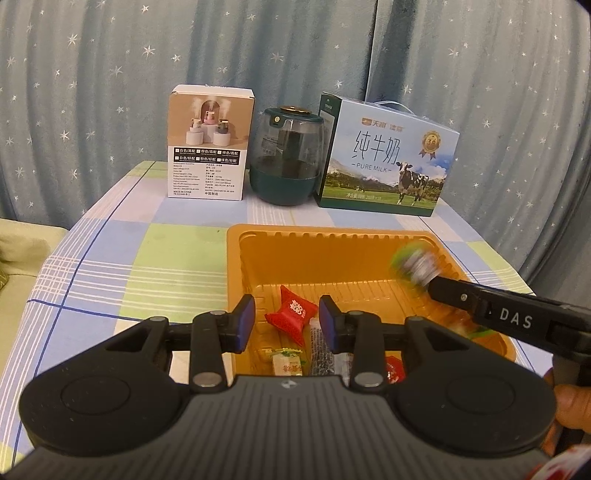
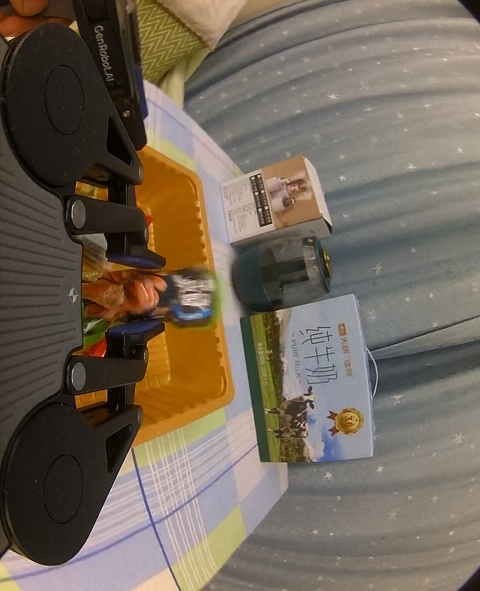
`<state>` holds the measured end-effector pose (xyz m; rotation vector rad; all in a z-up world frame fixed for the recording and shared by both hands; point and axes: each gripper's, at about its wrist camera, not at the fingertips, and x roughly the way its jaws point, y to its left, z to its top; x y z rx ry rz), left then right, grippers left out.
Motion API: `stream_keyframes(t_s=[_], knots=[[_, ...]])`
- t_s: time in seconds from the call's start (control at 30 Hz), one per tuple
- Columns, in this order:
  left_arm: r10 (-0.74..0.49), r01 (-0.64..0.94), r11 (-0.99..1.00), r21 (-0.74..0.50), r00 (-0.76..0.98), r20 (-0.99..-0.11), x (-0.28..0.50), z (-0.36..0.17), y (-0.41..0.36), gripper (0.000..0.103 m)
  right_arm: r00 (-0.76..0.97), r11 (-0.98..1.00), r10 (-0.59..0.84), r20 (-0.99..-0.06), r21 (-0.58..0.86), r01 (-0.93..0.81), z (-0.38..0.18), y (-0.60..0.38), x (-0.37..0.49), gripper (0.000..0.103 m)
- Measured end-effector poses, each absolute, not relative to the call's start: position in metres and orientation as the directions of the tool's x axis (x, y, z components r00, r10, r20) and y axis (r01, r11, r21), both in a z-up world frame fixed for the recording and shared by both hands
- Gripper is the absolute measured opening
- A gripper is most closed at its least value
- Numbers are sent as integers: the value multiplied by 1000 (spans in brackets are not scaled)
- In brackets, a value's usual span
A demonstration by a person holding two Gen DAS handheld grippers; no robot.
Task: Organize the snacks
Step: 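Open both tools to drop the yellow packet and sausage pack into the tray, then move both tools back toward the red candy packets on the table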
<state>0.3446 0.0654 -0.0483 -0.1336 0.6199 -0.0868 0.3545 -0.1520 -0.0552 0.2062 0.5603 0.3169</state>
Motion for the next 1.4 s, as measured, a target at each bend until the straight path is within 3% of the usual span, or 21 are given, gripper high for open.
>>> stream_keyframes(t_s=[0.07, 0.13, 0.93, 1.4], knots=[[-122, 44, 988, -149, 810, -574, 344, -49, 65, 34, 802, 930, 343, -489, 299, -215, -57, -157, 356, 61], [-127, 46, 987, -154, 808, -576, 344, -49, 65, 34, 813, 930, 330, -480, 312, -193, -55, -162, 355, 67], [-155, 102, 987, -127, 822, -548, 289, -43, 36, 35, 895, 959, 205, -397, 265, -102, -26, -206, 297, 67], [-147, 89, 987, -130, 823, -548, 232, -43, 27, 37, 893, 969, 194, -407, 223, -109, -15, -216, 246, 67]])
